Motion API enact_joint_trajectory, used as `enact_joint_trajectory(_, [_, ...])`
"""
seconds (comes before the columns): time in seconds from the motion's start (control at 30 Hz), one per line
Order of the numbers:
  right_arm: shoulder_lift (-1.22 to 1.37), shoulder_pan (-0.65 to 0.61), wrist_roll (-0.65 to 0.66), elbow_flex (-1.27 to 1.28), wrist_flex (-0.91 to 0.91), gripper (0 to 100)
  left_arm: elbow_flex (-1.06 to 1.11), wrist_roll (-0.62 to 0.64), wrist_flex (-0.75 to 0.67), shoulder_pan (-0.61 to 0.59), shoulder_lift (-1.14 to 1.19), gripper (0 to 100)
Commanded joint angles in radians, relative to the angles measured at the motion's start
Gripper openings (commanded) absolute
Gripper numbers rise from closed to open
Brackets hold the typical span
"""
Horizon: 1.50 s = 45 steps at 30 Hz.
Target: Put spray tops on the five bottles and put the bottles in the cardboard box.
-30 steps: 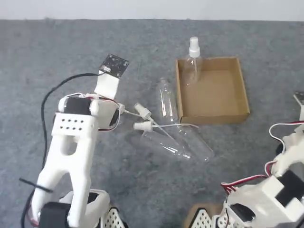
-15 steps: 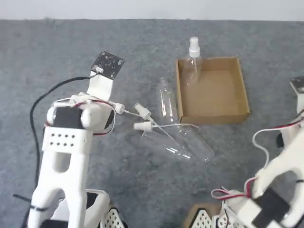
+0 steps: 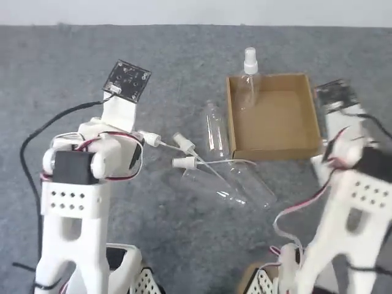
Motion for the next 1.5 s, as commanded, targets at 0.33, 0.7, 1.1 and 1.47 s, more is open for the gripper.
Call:
enact_joint_trajectory(0.33, [-0.275,-0.63,-0.299,0.118,0.002,0.6,-0.217,0.077,0.087,0.006,-0.038,1])
enact_joint_trajectory(0.7, [-0.275,-1.032,-0.399,0.204,-0.173,0.6,-0.275,0.184,0.087,0.006,-0.04,1])
enact_joint_trajectory(1.1, [-0.282,-1.043,-0.408,0.457,-0.628,0.6,-0.437,0.302,0.084,0.006,-0.038,1])
enact_joint_trajectory(1.47, [-0.286,-1.043,-0.405,0.598,-0.885,0.6,-0.449,0.512,-0.249,-0.003,-0.041,1])
